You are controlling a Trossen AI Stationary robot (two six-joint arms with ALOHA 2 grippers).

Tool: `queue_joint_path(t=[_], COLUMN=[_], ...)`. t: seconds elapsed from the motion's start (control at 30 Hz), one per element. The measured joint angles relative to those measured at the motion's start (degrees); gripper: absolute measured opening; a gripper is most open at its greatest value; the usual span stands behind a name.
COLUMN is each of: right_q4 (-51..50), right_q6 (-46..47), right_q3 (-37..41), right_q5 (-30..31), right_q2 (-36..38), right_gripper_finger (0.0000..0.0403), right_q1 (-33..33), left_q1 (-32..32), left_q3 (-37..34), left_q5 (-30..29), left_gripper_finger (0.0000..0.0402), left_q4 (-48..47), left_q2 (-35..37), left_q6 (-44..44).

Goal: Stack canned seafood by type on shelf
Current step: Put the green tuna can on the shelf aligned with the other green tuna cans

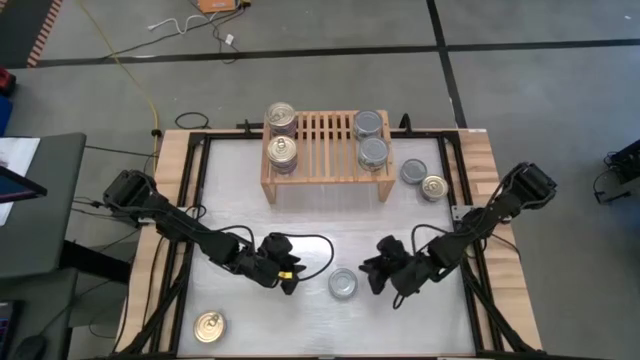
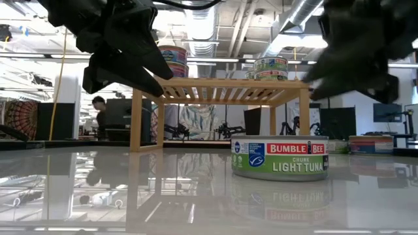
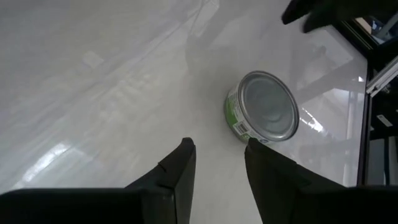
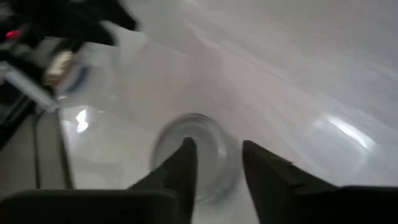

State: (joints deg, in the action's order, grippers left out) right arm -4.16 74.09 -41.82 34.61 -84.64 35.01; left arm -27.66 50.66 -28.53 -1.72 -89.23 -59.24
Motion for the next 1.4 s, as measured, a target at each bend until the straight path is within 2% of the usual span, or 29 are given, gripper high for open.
queue_joint_path(t=[0.13,0.23,0.33,0.43,0.7,0.8,1.0,1.3,1.4], right_q4=[4.86,4.72,5.11,5.29,2.73,-2.55,-17.94,-25.31,-23.19], right_q6=[-6.69,-5.53,-3.82,-5.3,-7.91,-9.48,-9.59,2.47,6.32], right_q3=[-0.02,-0.02,-0.02,-0.34,-8.16,-12.8,-20.96,-19.9,-17.79], right_q5=[-0.21,-1.08,-6.69,-12.03,-12.48,-13.6,-19.91,-20.61,-20.46], right_q2=[0.0,-0.01,0.0,-0.02,-4.27,-8.26,-14.02,-15.04,-15.03], right_gripper_finger=[0.0204,0.0248,0.0267,0.0264,0.0215,0.0206,0.0205,0.0189,0.0182], right_q1=[-0.68,-1.57,-3.06,-3.76,-3.73,-4.54,-7.43,-8.45,-7.71], left_q1=[0.0,0.0,0.0,0.0,0.0,0.0,0.0,-0.07,-0.07], left_q3=[0.02,0.02,0.02,0.02,0.04,0.06,0.06,0.06,0.06], left_q5=[0.07,0.11,0.15,0.17,0.2,0.22,0.24,0.26,0.27], left_gripper_finger=[0.0133,0.0133,0.0133,0.0133,0.0133,0.0133,0.0133,0.0133,0.0133], left_q4=[-0.02,-0.02,-0.02,-0.02,0.0,0.23,0.36,0.22,0.21], left_q2=[0.0,0.0,0.0,0.0,0.0,0.0,0.0,0.0,0.0], left_q6=[0.02,-0.48,-0.57,-0.59,-0.59,-0.59,-0.8,-2.07,-2.92])
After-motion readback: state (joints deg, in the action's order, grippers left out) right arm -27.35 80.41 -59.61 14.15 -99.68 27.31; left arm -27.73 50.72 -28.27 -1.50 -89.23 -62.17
